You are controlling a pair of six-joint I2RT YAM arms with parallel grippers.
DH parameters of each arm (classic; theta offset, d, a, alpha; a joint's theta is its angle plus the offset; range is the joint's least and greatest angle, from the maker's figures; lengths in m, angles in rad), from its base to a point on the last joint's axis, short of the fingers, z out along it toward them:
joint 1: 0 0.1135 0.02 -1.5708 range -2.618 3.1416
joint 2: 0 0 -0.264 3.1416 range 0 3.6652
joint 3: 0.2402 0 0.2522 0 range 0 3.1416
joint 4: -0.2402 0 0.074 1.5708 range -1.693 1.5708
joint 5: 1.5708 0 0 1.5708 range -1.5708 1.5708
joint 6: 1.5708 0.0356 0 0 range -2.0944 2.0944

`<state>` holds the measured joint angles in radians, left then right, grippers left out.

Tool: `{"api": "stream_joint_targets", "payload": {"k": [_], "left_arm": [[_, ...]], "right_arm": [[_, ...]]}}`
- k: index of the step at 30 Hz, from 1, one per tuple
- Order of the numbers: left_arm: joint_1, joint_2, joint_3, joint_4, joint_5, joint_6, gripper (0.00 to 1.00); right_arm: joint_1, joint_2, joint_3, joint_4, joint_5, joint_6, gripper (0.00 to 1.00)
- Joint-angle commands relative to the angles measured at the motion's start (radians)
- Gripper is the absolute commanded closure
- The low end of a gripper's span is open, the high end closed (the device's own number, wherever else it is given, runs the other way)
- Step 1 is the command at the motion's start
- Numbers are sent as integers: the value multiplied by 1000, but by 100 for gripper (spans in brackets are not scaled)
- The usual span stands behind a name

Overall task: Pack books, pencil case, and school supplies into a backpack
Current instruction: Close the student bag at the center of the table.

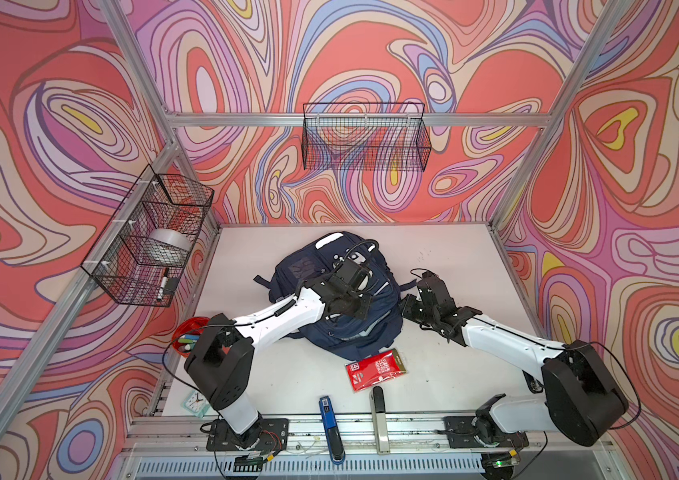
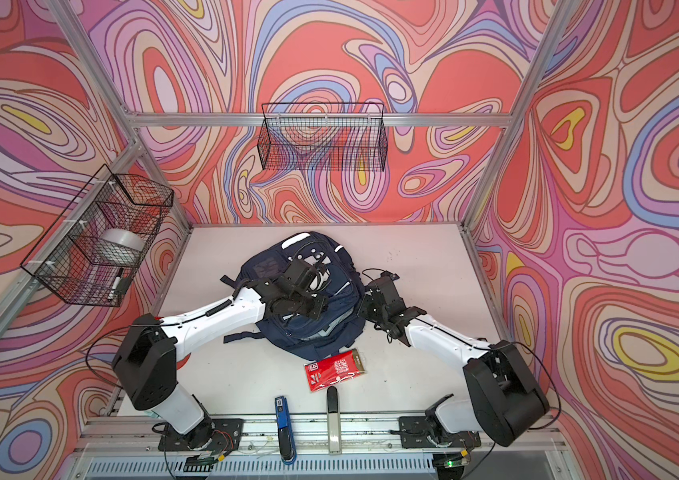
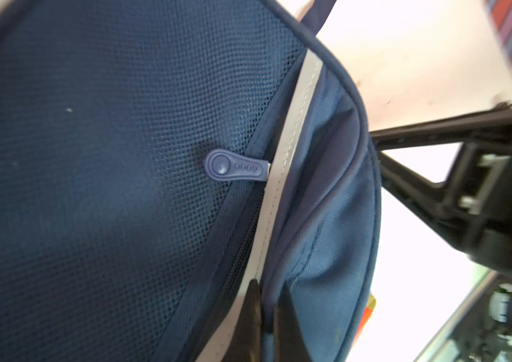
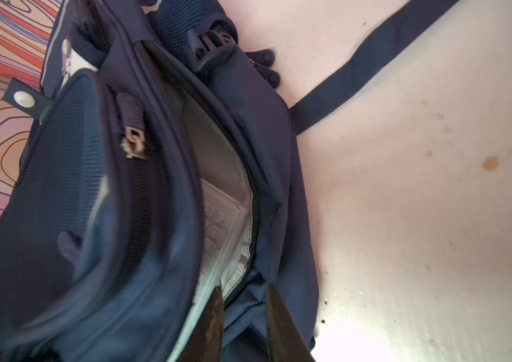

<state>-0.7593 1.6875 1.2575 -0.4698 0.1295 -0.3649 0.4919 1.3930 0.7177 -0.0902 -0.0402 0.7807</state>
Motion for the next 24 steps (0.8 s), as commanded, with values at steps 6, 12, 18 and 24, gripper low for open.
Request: {"api": "stream_joint_targets", "payload": {"k": [6,12,18,24], "left_arm": [[-35,109,71,-181,-72,41,100],[-43,157,99,-211,-36,49,86],[-32,78,126,-219,-44,40,57],[15,-60,152,-219,2,1,19]], "right_arm": [[-44,156,-38,177,-118,58,77],[-47,164,-33,152,-130,62,71],[-51,162,-37,169,-156,73,67],[-50,-18,-34,-2,-38,25,51]]}}
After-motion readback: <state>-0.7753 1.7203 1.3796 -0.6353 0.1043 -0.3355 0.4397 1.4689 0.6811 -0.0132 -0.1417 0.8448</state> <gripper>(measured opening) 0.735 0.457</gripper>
